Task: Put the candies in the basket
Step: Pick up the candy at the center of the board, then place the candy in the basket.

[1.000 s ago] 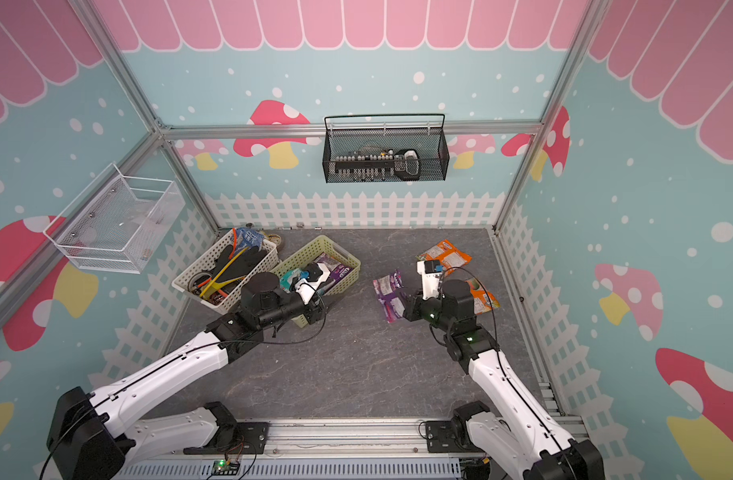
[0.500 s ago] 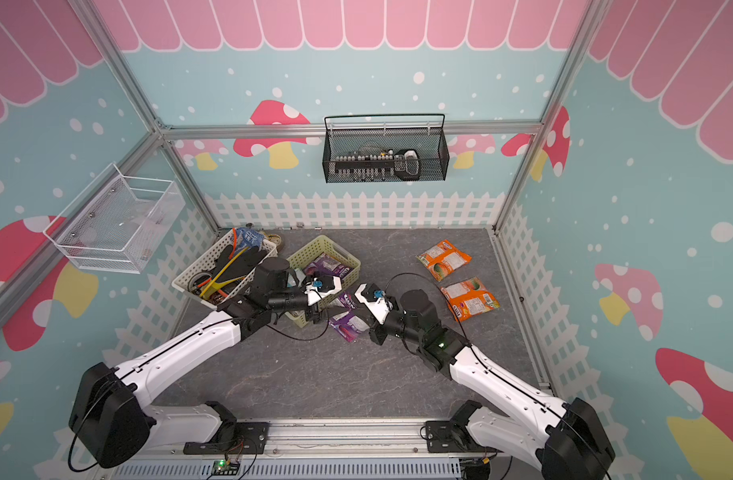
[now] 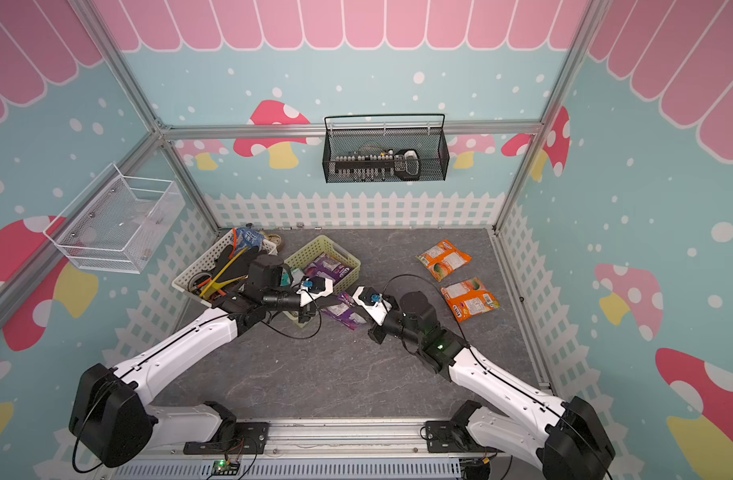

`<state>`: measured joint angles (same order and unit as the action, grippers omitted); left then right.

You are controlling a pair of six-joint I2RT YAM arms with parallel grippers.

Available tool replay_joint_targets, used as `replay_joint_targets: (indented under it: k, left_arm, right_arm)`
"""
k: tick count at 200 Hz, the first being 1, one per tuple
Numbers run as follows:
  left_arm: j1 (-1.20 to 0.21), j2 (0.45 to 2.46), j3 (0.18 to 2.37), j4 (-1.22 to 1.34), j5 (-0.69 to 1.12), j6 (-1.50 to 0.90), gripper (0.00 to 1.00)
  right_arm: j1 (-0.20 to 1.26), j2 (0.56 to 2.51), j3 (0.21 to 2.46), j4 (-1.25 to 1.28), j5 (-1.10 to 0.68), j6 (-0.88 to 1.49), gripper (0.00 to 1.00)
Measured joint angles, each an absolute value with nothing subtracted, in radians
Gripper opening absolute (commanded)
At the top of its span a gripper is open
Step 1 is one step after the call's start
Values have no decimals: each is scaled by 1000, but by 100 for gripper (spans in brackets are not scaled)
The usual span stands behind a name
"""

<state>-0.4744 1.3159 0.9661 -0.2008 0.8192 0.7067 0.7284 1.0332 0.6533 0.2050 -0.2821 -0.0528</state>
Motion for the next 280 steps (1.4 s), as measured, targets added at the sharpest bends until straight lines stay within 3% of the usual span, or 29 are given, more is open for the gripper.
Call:
replay_joint_targets:
  k: [35,43,99,104,111,115,158,216,280]
  left_arm:
    - [-471,1308,966,-201,821,695,0]
    - [-470,1306,966,-200,818,684,0]
    - [-448,1298,966,-165,710,514,0]
    - [-448,1296,966,-158,692,484,0]
    - [-447,1293,966,-147,662,440,0]
    - [-447,1291,967,-142,646,421,0]
    - [-440,1291,1041,-120,336,59,0]
    - [-421,1329,1148,-92,-19,-472,0]
    - [-356,1547,1264,-92,-72,-875,0]
  right_arm:
    - [728,1034,644,234,-272,-43,0]
    - [728,1036,644,239,-268,-35,5]
    - [734,1025,634,274,-127,126,64]
    - [734,1013,630,273,-107,159,72]
    - [734,995,625,271,-81,191,93]
    - [734,982,622,268,-62,201,98]
    - [733,850,609,252,64,373,98]
    - [733,833,609,181,133,479,99]
    - [733,852,609,138,139,536,99]
